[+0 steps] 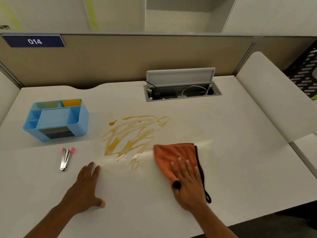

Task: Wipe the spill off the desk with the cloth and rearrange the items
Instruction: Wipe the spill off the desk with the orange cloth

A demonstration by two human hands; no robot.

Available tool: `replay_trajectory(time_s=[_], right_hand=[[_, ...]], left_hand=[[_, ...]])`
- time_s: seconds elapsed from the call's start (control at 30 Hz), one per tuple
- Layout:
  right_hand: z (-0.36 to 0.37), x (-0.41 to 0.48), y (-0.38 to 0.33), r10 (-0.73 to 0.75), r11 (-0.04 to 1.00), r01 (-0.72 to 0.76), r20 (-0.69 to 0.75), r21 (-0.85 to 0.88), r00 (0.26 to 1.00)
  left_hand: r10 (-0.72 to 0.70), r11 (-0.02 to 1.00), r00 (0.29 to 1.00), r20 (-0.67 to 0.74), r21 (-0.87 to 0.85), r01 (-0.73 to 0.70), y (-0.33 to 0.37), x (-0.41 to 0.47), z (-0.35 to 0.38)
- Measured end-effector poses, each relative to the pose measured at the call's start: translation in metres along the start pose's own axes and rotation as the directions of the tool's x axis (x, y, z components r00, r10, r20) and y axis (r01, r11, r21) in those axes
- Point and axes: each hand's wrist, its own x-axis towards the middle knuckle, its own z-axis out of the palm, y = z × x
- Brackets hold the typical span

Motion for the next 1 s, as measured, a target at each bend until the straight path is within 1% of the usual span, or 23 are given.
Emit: replay_trajectory(time_s=[0.17, 0.23, 0.3, 0.37, 0.43, 0.5, 0.67, 0.8, 1.0], right_hand=[[-0.027, 0.061, 0.053, 0.149, 0.987, -0.15, -0.022, -0.053, 0.989], [-0.037, 0.087, 0.069, 0.213, 0.974, -0.21, 0.025, -0.081, 0.977], [-0.045, 0.107, 0.081, 0.23, 0.966, -0.22, 0.065, -0.138, 0.971], [-0.05, 0.121, 0.088, 0.2, 0.968, -0.183, 0.083, -0.171, 0.976], [-0.05, 0.129, 0.094, 0.134, 0.974, -0.108, 0.118, -0.201, 0.984], [-0.046, 0.137, 0.097, 0.092, 0.98, -0.063, 0.147, -0.19, 0.985], [-0.04, 0.164, 0.091, 0.076, 0.991, -0.057, 0.152, -0.124, 0.986], [-0.041, 0.194, 0.074, 0.028, 0.994, -0.012, 0.145, -0.108, 0.989], [-0.03, 0.223, 0.028, -0.104, 0.988, 0.121, 0.165, -0.098, 0.981]], left_hand=[[-0.011, 1.0, 1.0, 0.014, 0.015, 0.01, -0.003, 0.002, -0.003], [-0.009, 1.0, 1.0, 0.007, 0.011, 0.009, -0.002, 0.004, -0.003], [-0.008, 1.0, 1.0, 0.004, 0.009, 0.008, 0.0, 0.003, -0.002], [-0.009, 1.0, 1.0, 0.012, 0.011, 0.009, 0.002, 0.0, 0.001], [-0.009, 1.0, 1.0, 0.018, 0.004, 0.009, 0.005, -0.001, 0.003], [-0.01, 1.0, 1.0, 0.019, -0.004, 0.01, 0.007, -0.002, 0.004], [-0.022, 1.0, 0.999, 0.039, -0.003, 0.023, 0.009, -0.002, 0.003], [-0.031, 1.0, 0.999, 0.029, 0.0, 0.031, 0.006, 0.003, 0.001], [-0.077, 0.997, 0.997, 0.032, 0.017, 0.076, 0.004, 0.011, 0.001]])
